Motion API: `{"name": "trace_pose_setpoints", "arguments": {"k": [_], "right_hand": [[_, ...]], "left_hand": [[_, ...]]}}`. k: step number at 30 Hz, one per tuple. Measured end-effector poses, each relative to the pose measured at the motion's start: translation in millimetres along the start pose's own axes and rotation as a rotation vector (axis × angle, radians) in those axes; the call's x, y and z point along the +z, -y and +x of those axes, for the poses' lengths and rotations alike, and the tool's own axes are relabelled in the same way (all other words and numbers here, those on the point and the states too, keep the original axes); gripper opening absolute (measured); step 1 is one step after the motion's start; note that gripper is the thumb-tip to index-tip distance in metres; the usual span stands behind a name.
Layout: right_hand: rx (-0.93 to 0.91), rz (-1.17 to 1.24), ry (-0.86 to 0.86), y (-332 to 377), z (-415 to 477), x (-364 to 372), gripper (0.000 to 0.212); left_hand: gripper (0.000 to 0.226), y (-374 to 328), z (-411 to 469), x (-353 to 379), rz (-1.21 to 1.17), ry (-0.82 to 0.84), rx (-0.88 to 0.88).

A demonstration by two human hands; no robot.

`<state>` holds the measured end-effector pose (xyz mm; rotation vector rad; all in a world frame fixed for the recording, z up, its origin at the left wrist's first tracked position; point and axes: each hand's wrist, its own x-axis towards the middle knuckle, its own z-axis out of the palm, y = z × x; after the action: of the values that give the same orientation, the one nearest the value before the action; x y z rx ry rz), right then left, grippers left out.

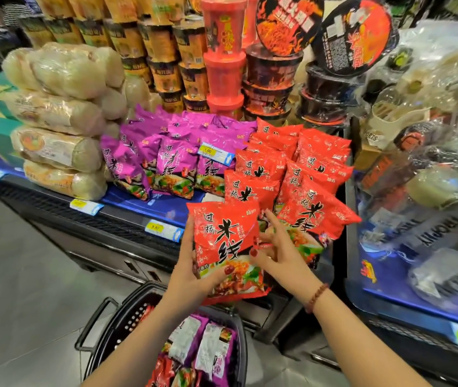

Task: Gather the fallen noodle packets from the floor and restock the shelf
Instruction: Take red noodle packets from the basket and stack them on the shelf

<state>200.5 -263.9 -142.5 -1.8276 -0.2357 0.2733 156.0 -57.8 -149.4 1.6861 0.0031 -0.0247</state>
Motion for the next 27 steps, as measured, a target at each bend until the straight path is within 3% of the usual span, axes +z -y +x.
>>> {"name": "trace_pose_setpoints", "arguments": {"k": [3, 8, 10, 12, 14, 15, 20, 24, 27], "right_hand": [[-0.047, 0.060, -0.131, -11.0, -8.9, 0.9, 0.096], [-0.056, 0.099, -0.412, -33.2, -19.0, -27.8, 0.099], [0.007, 0.169, -0.606, -40.7, -22.2, -37.1, 0.090], [0.075, 0.201, -0.744, -48.4, -22.5, -44.8, 0.067], [0.130, 0.181, -0.737, -54.3, -18.1, -49.7, 0.045], [0.148, 0.169, -0.704, -56.1, -14.3, -50.3, 0.044], [0.184, 0.164, -0.619, -56.3, 2.2, -39.2, 0.072], [0.155, 0.197, -0.650, -58.2, 16.7, -41.0, 0.070], [0.062, 0.200, -0.575, -54.0, 23.4, -55.3, 0.070]], "left_hand": [[0.107, -4.1, 16.6, 20.3, 0.070, 0.125, 0.000], [0.106, -5.7, 45.6, 45.7, 0.185, 0.315, 0.022], [0.109, -5.9, 62.2, 56.8, 0.266, 0.337, 0.042], [0.107, -6.2, 76.4, 66.5, 0.345, 0.381, 0.037], [0.105, -4.7, 88.8, 74.9, 0.420, 0.439, 0.031], [0.104, -3.7, 94.6, 78.4, 0.454, 0.468, 0.037], [0.108, 3.3, 119.5, 88.4, 0.535, 0.549, 0.083], [0.111, 8.2, 125.2, 96.8, 0.525, 0.557, 0.072], [0.114, 18.2, 122.9, 101.1, 0.534, 0.496, 0.058]]}}
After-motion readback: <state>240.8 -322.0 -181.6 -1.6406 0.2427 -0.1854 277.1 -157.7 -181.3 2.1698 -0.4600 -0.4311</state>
